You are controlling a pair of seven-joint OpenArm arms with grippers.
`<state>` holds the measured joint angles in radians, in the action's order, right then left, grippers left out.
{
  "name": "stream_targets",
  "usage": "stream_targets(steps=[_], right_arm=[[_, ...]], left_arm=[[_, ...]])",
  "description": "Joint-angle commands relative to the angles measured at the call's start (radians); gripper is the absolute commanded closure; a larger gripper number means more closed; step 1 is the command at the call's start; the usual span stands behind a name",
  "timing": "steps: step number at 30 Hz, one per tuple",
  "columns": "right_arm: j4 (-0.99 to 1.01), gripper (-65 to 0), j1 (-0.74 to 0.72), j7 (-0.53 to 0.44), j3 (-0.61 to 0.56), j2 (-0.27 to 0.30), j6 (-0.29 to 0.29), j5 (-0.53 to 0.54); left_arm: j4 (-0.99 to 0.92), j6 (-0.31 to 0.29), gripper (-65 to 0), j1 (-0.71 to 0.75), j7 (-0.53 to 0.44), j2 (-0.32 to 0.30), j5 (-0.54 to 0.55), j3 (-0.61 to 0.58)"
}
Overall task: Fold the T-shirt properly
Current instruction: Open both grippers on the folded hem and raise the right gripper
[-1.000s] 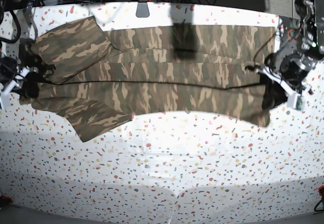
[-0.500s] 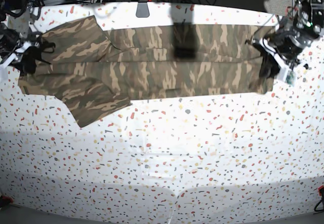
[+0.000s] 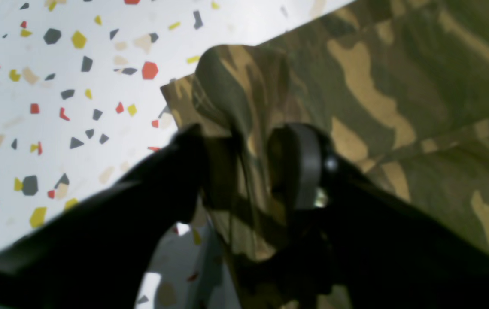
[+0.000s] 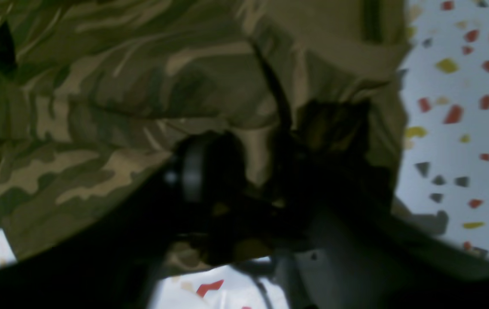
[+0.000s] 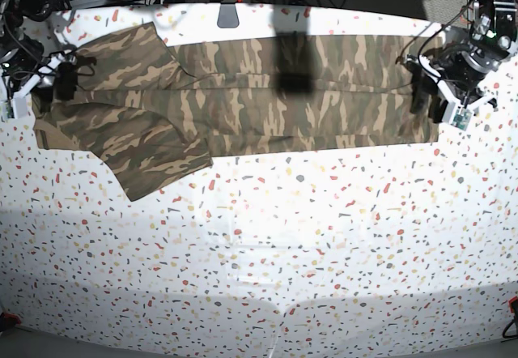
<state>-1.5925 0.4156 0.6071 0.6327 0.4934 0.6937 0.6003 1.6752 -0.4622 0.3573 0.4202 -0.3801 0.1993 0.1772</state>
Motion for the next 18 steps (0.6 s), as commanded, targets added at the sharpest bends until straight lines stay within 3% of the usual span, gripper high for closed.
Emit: stream_targets(steps=[1,7,10,13,18], right_arm=[[-0.016,-32.7,-0.011,-0.020,0.010,0.023,0.004,0.013],[-0.016,-34.9,-0.117,-0.007,0.008,0.020,0.004,0.025],[-0.016,-34.9,-0.212,0.116,-0.013,0.019,0.004,0.093],[-0.016,-34.9,-0.317,0.259,-0.070,0.019,0.004,0.119],[-0.011,-34.9,-0.473,0.271,-0.208,0.019,0.004,0.090]], left_arm=[[0.018,0.017,-31.8,-0.005,-0.023,-0.016,-0.003,0.007],[0.032,0.143,-31.8,-0.006,-0.023,-0.017,-0.096,0.007],[0.043,0.225,-31.8,-0.008,-0.025,-0.017,-0.113,0.007],[0.051,0.232,-31.8,-0.008,-0.024,-0.016,-0.113,0.007],[0.053,0.231,-31.8,-0.008,-0.028,-0.016,-0.109,0.007]])
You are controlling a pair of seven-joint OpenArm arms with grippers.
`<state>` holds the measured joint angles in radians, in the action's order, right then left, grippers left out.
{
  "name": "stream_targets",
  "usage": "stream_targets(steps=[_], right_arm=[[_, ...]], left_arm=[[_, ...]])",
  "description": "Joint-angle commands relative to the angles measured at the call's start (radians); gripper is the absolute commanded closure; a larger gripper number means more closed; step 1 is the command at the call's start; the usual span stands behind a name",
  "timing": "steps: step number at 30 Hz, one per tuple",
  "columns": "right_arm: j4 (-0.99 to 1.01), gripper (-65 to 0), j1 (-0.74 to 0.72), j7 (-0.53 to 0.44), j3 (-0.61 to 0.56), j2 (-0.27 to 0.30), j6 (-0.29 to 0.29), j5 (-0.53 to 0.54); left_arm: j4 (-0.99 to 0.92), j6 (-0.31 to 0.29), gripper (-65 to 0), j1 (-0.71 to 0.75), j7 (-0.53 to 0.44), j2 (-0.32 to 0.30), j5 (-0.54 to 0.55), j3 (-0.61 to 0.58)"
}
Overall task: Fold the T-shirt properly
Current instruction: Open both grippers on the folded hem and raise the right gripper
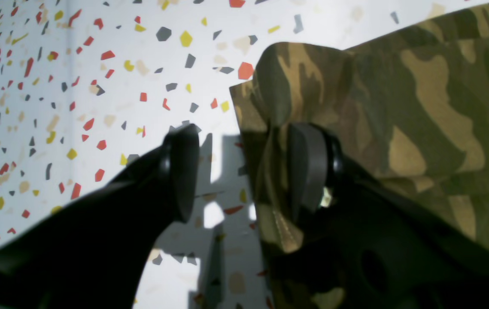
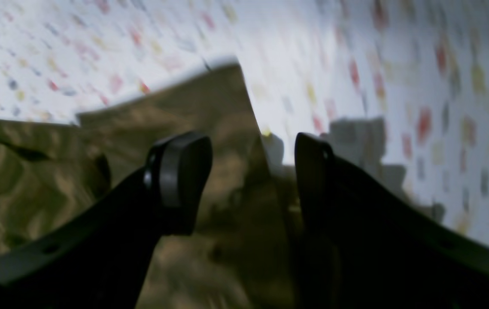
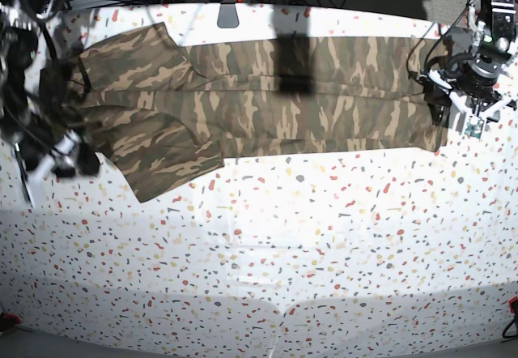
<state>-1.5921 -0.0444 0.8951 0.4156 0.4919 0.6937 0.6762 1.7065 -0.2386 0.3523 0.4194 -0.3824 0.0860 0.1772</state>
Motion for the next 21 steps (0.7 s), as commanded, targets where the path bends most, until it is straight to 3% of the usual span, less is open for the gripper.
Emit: stream_targets(steps=[1,4,8,13,21], right_arm=[[0.000,-34.9,-0.041,-0.015,-0.024,0.020,0.004,-0.016],[0.081,-34.9,-0.112,-0.019,-0.128,0.020,-0.023,-0.073],[0.247,-34.9,-0.208,-0.048,-0.228,0.020,-0.041,-0.071],[0.412,-34.9,-0.330,-0.095,-0.269,0.020,-0.040,-0.072],[0.671,-34.9,-0.506,-0.090,-0.306,0.014,-0.024,-0.122]], left_arm=[[0.021,0.008,-31.8,-0.003,-0.027,-0.014,0.010,0.007],[0.021,0.007,-31.8,-0.003,-0.027,-0.015,0.011,0.007],[0.021,0.007,-31.8,-0.003,-0.049,-0.020,0.011,0.007],[0.022,0.007,-31.8,-0.004,-0.084,-0.020,0.031,0.007],[0.022,0.007,-31.8,-0.003,-0.103,-0.019,0.055,0.007]])
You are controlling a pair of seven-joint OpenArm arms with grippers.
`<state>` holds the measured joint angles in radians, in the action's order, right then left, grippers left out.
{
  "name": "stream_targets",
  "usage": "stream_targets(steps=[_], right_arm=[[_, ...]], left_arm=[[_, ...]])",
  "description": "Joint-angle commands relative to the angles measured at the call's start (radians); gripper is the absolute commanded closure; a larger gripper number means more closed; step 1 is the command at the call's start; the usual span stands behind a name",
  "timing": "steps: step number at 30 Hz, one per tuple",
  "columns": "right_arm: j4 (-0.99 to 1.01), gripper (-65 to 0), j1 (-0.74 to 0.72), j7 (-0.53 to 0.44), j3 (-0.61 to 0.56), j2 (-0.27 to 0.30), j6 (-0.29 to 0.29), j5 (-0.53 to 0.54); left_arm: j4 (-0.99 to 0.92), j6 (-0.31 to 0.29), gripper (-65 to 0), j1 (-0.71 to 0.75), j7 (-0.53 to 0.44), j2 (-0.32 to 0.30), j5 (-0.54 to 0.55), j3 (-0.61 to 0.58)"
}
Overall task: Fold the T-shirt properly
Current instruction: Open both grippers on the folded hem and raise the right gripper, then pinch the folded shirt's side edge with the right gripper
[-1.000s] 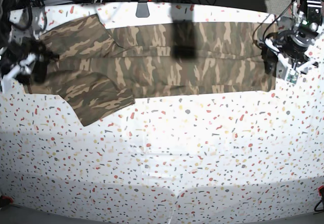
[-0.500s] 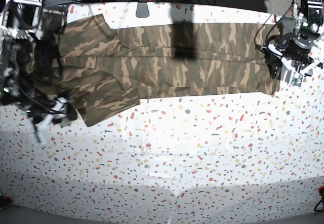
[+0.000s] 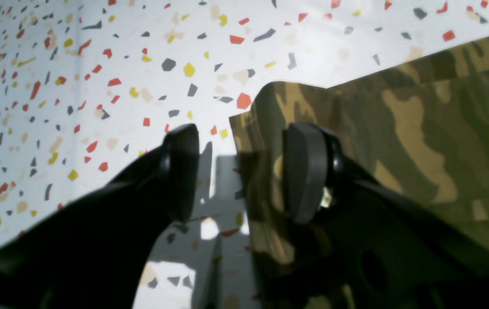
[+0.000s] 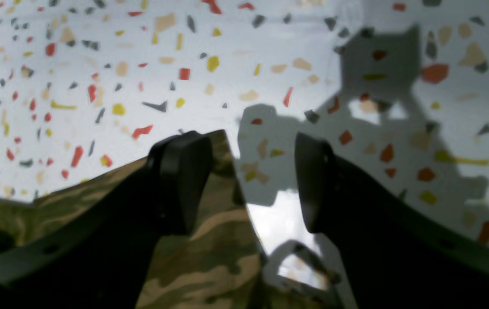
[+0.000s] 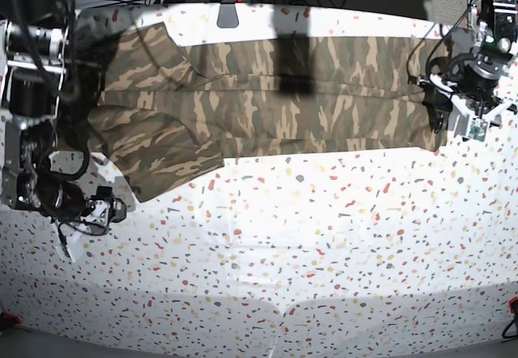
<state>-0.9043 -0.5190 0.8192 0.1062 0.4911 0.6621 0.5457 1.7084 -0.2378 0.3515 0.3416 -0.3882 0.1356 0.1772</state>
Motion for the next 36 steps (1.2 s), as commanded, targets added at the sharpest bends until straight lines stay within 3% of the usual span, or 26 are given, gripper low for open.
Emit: stream_targets(steps=[1,6,11,16,23,28,32,36], right_arm=[[0.011,-34.9,-0.048,-0.006,-0.002,0.015,0.021,0.006],[0.124,-34.9,-0.106,0.021,-0.048,0.010,0.036,0.005],[0.162,-34.9,-0.111,0.070,-0.082,-0.039,0.036,0.000],[0.168,-34.9,-0.111,0.036,-0.082,-0.097,0.036,-0.150],[0.190,-34.9,-0.109,0.027,-0.082,-0.110,0.036,-0.192],[0.210,-27.0,-0.109,0.054,-0.082,-0.111,0.036,-0.192],[0.210,-25.8,-0.109,0.063,-0.082,-0.112,0.036,-0.192],[0.210,-17.0,-0.109,0.081,-0.082,-0.112,0.036,-0.191]], left_arm=[[0.020,0.006,-31.8,-0.002,-0.024,-0.014,0.009,0.007],[0.020,0.006,-31.8,-0.002,-0.025,-0.014,0.026,0.007],[0.020,0.006,-31.8,-0.002,-0.024,-0.014,0.026,0.007],[0.020,0.006,-31.8,-0.002,-0.020,-0.014,0.026,0.007],[0.020,0.006,-31.8,-0.002,-0.020,-0.014,0.026,0.007],[0.020,0.006,-31.8,-0.002,-0.021,-0.014,0.026,0.007],[0.020,0.006,-31.8,-0.002,-0.021,-0.014,0.026,0.007],[0.020,0.006,-31.8,-0.002,-0.021,-0.014,0.026,0.007]])
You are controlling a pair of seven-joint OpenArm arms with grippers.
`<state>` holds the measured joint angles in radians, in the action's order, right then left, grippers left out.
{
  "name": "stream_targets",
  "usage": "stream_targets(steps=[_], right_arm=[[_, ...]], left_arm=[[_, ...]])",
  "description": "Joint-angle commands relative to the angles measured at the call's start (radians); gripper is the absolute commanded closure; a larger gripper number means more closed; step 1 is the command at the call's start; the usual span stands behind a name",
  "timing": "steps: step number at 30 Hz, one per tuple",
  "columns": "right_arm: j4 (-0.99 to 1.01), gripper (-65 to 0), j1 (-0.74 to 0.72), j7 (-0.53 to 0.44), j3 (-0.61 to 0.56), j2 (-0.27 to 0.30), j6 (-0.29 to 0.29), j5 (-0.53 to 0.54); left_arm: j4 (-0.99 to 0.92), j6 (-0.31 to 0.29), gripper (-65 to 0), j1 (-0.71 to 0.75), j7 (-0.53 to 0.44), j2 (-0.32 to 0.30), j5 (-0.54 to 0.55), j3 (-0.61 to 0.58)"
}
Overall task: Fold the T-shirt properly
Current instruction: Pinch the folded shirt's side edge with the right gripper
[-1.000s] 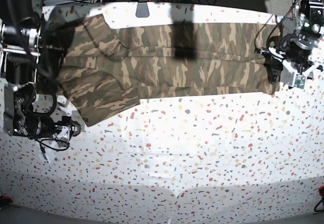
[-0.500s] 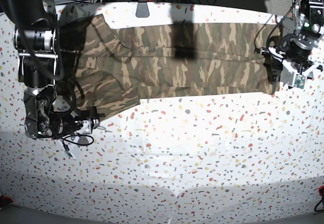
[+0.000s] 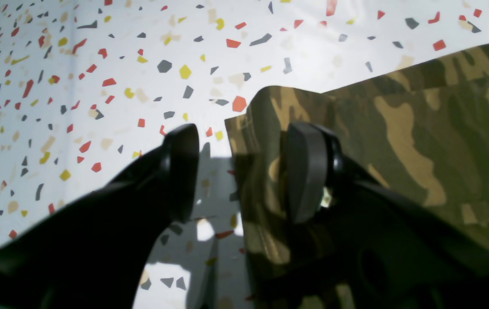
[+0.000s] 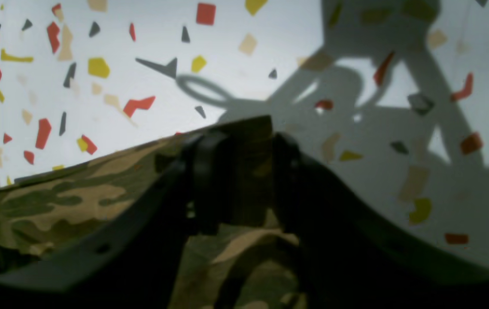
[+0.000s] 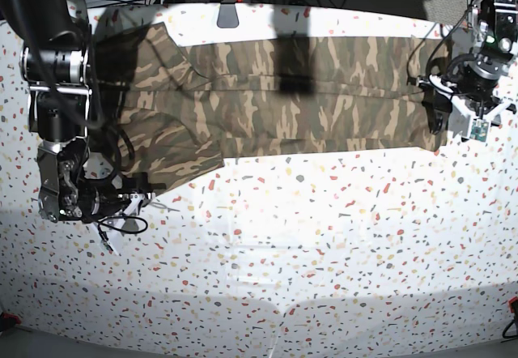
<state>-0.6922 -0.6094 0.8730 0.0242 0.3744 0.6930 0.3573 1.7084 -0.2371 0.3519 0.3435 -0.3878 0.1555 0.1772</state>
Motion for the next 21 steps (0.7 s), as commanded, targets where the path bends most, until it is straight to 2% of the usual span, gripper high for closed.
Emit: stream_targets(steps=[1,4,10,21], right_arm=[[-0.002,-15.4,-0.019,0.029,0.000,0.005,0.005,-0.003],[-0.002,-13.4,-0.019,0.039,0.000,0.005,0.005,0.011],[-0.002,0.0,-0.019,0.045,0.000,0.005,0.005,0.020],[-0.053,0.0,-0.040,0.042,0.002,0.011,0.005,0.029]], left_arm=[[0.020,0.005,-31.8,-0.003,-0.023,-0.014,0.006,0.007],[0.020,0.006,-31.8,-0.002,-0.022,-0.014,0.006,0.007],[0.020,0.006,-31.8,-0.002,-0.022,-0.014,0.006,0.007],[0.069,0.006,-31.8,-0.003,-0.029,-0.014,0.006,0.007]])
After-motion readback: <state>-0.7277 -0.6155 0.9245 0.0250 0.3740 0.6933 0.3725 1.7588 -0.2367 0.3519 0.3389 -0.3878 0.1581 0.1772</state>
